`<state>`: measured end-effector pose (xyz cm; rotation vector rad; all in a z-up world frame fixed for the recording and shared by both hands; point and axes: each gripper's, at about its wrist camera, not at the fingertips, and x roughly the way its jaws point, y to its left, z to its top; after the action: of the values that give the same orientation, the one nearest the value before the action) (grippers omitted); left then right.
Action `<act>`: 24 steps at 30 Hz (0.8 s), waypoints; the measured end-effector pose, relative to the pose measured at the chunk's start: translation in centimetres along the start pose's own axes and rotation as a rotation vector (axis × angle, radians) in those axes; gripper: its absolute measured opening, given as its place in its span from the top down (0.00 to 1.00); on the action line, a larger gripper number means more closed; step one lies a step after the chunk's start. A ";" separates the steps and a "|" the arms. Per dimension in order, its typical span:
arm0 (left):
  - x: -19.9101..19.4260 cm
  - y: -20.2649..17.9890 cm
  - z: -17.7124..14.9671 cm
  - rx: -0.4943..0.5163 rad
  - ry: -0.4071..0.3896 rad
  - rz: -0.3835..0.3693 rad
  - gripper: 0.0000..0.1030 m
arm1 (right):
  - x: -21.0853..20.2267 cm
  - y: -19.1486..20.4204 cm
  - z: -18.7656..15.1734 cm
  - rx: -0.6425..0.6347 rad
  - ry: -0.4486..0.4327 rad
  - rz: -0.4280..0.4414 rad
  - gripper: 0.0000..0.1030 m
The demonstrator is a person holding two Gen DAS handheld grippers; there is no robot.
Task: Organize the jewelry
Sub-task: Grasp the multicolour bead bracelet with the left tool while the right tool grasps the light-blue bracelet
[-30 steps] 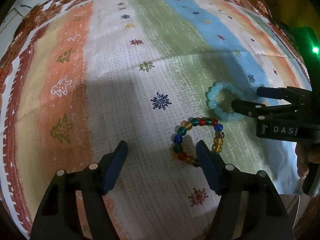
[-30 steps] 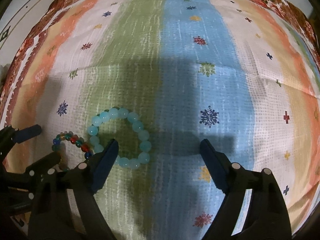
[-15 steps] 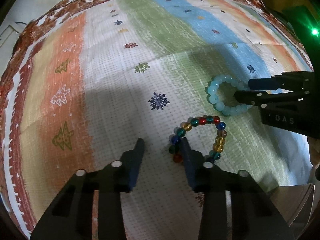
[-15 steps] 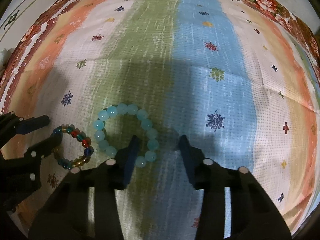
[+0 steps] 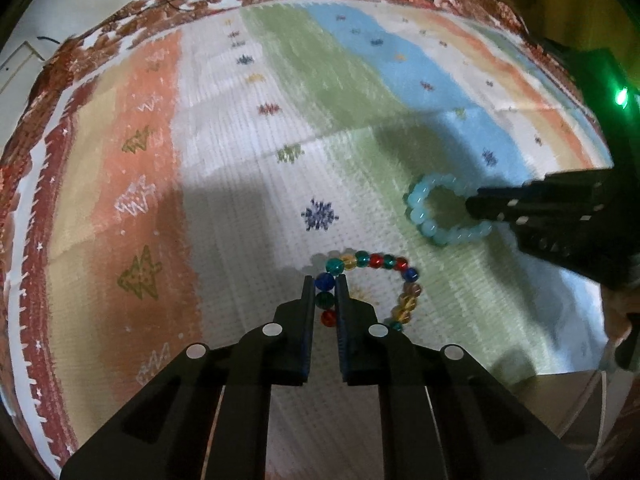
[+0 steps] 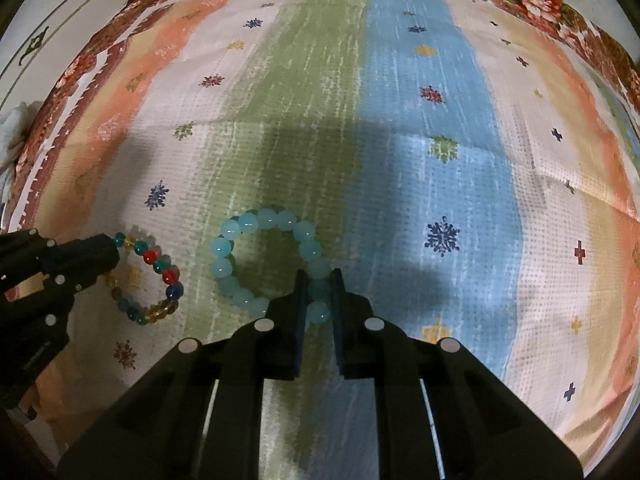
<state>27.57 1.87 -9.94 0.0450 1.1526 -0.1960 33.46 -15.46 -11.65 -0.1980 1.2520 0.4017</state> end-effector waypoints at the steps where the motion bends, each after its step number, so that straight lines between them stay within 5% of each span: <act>1: -0.5 0.0 0.1 -0.004 -0.013 -0.005 0.91 | -0.2 0.1 0.0 -0.001 -0.002 0.002 0.88; 24: -5.0 -1.0 -1.1 -0.018 -0.092 -0.049 0.91 | -5.5 2.3 -1.8 -0.029 -0.083 0.060 0.88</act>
<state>24.43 1.72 -5.74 -0.0081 1.0647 -0.2289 29.53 -15.05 -6.85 -0.1671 1.1732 0.4753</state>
